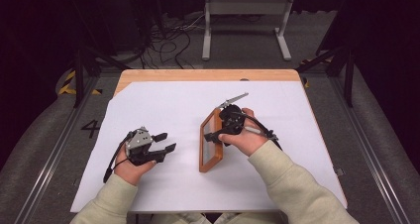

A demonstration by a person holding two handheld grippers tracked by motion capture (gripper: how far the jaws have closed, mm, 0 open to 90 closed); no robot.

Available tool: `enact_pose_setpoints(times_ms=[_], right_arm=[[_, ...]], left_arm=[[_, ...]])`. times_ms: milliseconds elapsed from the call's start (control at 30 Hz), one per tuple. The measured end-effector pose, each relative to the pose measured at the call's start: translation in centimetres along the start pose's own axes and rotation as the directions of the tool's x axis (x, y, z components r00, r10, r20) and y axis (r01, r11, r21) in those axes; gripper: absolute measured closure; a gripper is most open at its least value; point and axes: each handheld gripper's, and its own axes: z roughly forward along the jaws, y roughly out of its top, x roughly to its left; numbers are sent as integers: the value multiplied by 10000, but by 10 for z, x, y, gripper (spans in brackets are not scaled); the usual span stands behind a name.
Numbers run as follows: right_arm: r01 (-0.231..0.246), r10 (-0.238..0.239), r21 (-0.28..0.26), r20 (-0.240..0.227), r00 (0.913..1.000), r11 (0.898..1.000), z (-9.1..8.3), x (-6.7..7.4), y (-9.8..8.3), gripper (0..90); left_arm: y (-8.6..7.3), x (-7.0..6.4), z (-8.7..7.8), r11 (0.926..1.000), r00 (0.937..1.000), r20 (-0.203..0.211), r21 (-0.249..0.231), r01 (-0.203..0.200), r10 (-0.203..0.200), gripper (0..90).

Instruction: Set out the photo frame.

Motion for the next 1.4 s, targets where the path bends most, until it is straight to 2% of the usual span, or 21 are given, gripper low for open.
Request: enact_pose_setpoints(times_ms=[100,400,633,800,967,1100,1333,1400], right_arm=[[-264,266,152,-159,9995,9995,3,1,0,238],[-804,825,868,-201,9964,9930,12,2,-2,358],[-1138,1167,982,-247,9929,9886,13,3,-3,379],[-1469,1498,1121,-174,9886,9828,11,1,-2,466],[-1467,1502,1255,-181,9885,9812,8,1,0,553],[-1584,1608,1428,-55,9870,9770,2,1,3,683],[-1613,1665,1468,-237,9858,9759,1,-1,3,699],[-1464,1510,1495,-200,9883,9779,-1,0,4,706]], left_arm=[[0,-1,0,10000,10000,-10,-26,19,-19,470],[0,-1,0,10000,10000,-19,-16,-80,80,471],[0,-2,1,10000,10000,8,-33,-39,39,476],[0,-2,0,10000,10000,15,-28,-48,48,478],[1,-2,0,10000,10000,20,-59,-17,17,477],[1,-2,-1,10000,10000,-8,-80,-30,30,477],[1,-2,-1,9999,10000,-46,-113,-15,15,478],[1,-1,-1,9999,10000,-32,-102,-7,7,477]])
